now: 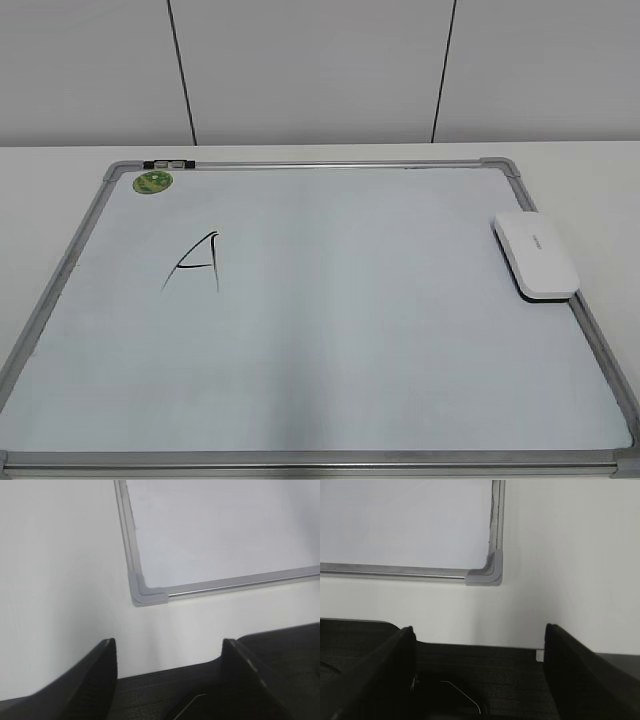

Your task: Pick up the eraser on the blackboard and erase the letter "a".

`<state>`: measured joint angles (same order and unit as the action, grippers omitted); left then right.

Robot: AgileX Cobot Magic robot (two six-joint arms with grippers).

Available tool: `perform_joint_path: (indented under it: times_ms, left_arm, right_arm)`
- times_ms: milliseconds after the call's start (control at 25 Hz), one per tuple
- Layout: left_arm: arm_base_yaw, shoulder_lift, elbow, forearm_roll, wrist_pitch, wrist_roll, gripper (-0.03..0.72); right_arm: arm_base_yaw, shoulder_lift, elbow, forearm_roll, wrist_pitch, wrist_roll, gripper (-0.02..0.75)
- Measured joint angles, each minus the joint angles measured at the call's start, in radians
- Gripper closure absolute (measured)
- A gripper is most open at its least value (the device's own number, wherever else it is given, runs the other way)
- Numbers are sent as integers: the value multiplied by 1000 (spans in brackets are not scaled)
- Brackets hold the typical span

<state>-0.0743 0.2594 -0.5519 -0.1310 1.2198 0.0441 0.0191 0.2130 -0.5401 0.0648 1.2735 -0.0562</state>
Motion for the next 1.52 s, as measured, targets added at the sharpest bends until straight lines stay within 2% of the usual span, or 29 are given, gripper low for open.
perform_joint_path:
  times_ms: [320,1520]
  left_arm:
    - [0,0,16,82,-73,-2,213]
    - [0,0,41,86,-124,-4,226]
  right_arm:
    - [0,0,39,-20,-103,0,149]
    - [0,0,52,-26,-135,2,150]
